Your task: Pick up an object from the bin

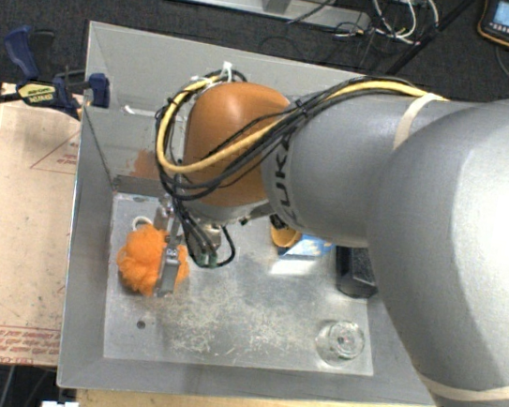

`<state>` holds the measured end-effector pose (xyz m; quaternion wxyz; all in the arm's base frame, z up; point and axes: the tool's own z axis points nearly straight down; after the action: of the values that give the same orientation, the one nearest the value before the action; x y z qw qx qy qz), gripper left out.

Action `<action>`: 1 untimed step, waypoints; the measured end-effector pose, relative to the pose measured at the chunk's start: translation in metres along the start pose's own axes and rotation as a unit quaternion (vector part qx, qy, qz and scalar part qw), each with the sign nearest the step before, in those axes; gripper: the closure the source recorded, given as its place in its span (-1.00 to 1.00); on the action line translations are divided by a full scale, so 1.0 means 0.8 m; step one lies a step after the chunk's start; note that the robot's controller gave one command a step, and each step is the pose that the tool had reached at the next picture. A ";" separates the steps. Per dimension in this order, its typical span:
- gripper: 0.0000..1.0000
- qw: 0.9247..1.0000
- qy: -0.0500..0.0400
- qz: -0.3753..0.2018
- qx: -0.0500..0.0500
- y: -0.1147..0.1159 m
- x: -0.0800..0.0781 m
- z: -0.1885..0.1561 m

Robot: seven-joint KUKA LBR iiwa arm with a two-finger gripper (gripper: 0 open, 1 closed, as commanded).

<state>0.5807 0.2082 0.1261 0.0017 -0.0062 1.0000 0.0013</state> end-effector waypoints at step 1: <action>1.00 0.992 -0.005 -0.124 -0.002 0.007 0.019 0.050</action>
Offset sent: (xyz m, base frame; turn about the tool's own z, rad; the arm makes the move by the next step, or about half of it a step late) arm 0.0000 0.0000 0.0000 0.0000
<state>0.5658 0.2133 0.0859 0.0063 -0.1305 0.9914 0.0030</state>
